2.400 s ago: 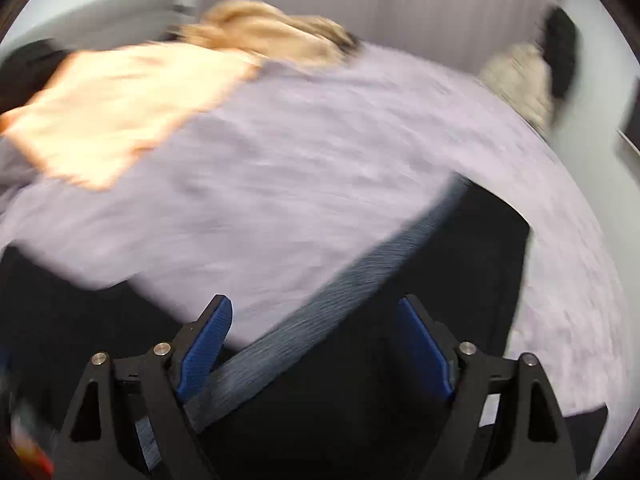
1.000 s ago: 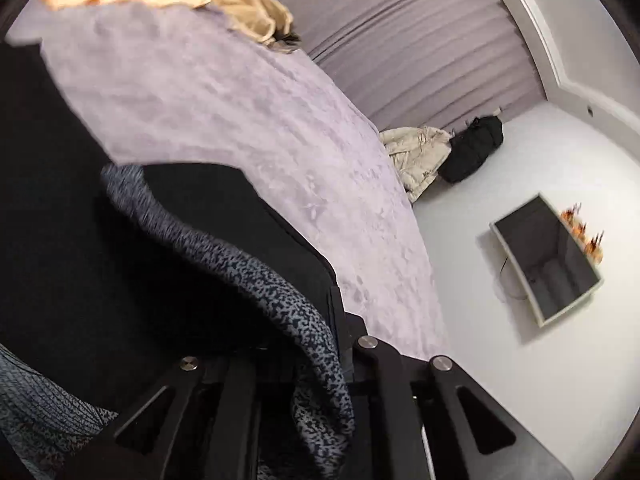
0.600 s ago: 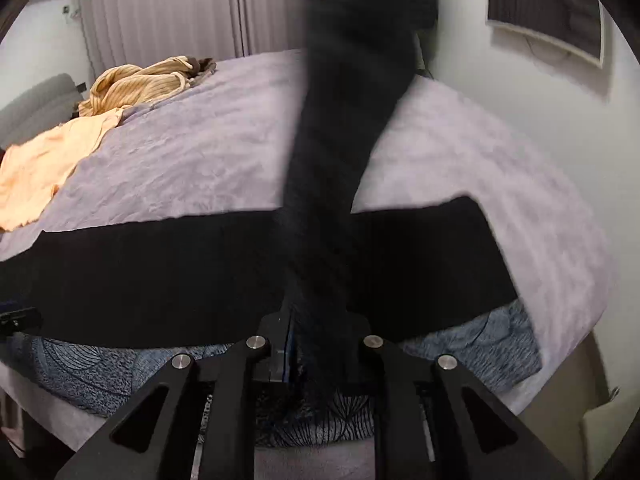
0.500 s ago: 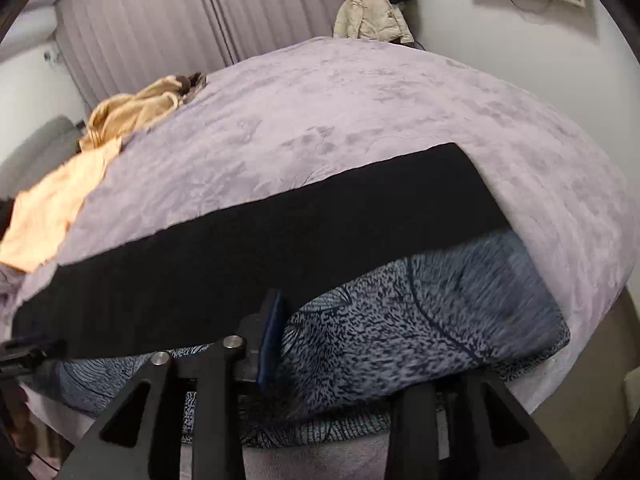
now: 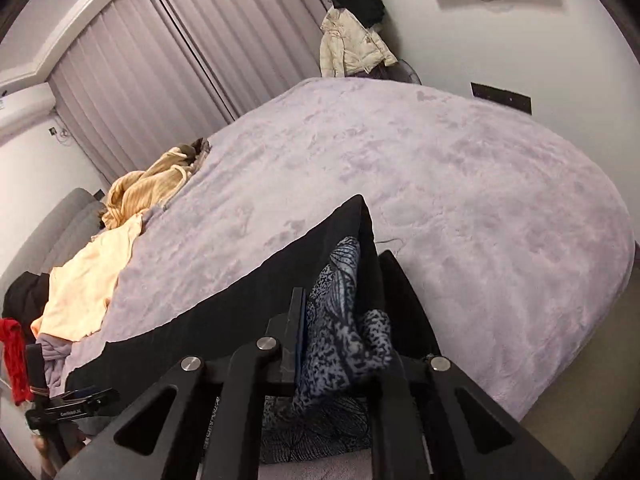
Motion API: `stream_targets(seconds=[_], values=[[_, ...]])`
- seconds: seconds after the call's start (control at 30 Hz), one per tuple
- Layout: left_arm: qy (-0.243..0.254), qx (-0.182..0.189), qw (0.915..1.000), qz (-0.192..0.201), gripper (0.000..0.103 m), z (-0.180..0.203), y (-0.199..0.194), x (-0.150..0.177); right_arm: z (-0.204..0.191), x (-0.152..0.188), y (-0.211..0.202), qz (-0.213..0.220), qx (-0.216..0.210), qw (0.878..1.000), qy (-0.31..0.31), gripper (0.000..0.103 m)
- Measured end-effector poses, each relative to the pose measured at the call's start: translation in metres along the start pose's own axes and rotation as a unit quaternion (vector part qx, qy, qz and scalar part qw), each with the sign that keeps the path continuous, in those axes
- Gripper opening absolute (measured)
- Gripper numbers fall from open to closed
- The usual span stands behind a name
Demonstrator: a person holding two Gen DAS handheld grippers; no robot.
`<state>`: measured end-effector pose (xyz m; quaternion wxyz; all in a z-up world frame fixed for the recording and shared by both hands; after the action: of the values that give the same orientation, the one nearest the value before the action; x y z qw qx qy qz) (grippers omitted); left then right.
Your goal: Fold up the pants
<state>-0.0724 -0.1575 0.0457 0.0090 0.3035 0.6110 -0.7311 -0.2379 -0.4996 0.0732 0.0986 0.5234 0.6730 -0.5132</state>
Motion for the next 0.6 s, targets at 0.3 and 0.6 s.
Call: stream_targets(seconds=[0.3, 0.6], values=[[0.001, -0.036, 0.9989, -0.030, 0.102, -0.006, 0.025, -0.001, 0.026, 0.047, 0.048, -0.050, 0.097, 0.993, -0.048, 0.010], [-0.038, -0.073, 0.9966, -0.001, 0.102, -0.043, 0.005, 0.016, 0.018, 0.016, 0.001, 0.021, 0.240, 0.967, -0.084, 0.084]])
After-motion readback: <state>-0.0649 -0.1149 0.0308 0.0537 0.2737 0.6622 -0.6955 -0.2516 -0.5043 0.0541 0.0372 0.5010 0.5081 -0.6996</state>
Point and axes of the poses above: each gripper's, at about its wrist camera, not at the fingertips, and y roughly the way its jaws point, z to its right, x to its underside, the point moved 5 cm from there along y, roughly the way its jaws point, and after that the axes turned 2 degrees about -x, right-handed, at the moved point
